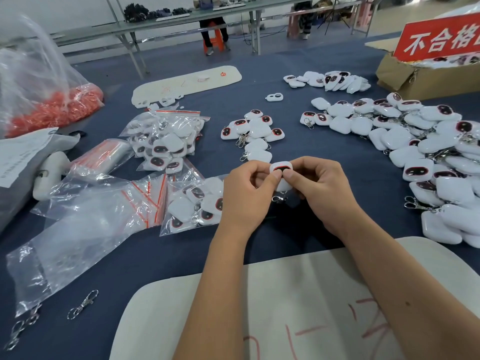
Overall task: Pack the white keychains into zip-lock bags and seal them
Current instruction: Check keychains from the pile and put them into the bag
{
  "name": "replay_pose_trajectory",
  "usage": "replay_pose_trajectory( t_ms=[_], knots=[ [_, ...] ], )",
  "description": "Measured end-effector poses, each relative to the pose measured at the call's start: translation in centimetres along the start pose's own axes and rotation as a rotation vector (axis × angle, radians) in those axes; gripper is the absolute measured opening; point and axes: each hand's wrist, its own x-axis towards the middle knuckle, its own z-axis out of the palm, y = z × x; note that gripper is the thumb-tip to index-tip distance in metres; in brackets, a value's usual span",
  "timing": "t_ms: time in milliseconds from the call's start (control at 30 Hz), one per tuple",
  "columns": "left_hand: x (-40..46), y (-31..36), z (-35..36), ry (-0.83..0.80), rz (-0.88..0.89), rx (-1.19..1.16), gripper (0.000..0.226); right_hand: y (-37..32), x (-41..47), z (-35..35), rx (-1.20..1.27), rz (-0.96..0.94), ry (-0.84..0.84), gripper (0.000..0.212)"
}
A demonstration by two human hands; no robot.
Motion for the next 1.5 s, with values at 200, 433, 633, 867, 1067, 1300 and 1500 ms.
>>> replay_pose_trajectory(
  t_ms=[200, 433, 633, 867, 1067, 1300, 1500],
  knots=[
    [0.0, 0.1, -0.1, 0.022, 0.016, 0.008, 0.009, 0.0, 0.0, 0.1, -0.007, -0.028, 0.001, 0.019],
    [-0.2, 0.4, -0.2, 0.014, 0.023, 0.005, 0.007, 0.0, 0.0, -0.1, 0.015, -0.008, -0.019, 0.019],
    [-0.1, 0.4, -0.3, 0.063, 0.021, -0.019, 0.008, 0.0, 0.1, -0.1, 0.038, 0.008, -0.088, 0.014],
    [0.1, 0.5, -0.2, 0.080, 0.024, 0.007, 0.008, 0.3, 0.1, -0.1, -0.001, 0.026, -0.041, 0.018],
    [0.0, 1.5, -1.3, 0.553, 0.064, 0.319, 0.011, 0.3, 0.2, 0.0, -0.038, 0.052, 0.025, 0.015],
    [0.2, 1.0, -3.2, 0.407, -0.094, 0.677, 0.013, 0.3, 0.3, 0.1, -0.098, 0.058, 0.010, 0.016],
    [0.2, 1.4, -1.9, 0.333, -0.178, 0.892, 0.040, 0.3, 0.1, 0.2, -0.095, 0.024, 0.046, 0.018]
  ],
)
